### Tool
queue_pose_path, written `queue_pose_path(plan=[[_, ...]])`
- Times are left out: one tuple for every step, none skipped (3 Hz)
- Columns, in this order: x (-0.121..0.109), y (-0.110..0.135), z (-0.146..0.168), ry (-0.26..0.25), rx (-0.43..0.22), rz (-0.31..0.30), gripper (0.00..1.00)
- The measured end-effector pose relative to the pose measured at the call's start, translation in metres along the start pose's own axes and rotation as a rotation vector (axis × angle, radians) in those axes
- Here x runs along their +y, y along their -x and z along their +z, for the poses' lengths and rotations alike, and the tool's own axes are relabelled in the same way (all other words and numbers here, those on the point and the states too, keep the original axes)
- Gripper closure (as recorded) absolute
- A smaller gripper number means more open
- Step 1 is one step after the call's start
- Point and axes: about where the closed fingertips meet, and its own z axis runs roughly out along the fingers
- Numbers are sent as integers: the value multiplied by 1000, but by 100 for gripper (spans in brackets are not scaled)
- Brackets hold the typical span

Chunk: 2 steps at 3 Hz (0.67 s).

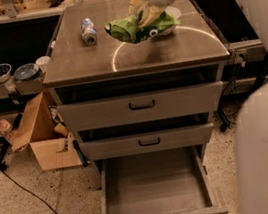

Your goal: Place green rice chip bag into bottom drawer

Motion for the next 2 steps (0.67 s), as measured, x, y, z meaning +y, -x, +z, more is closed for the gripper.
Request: queue_pose_path(plan=[[21,1,-17,-30,51,3,100],[55,8,-37,-75,125,48,100]])
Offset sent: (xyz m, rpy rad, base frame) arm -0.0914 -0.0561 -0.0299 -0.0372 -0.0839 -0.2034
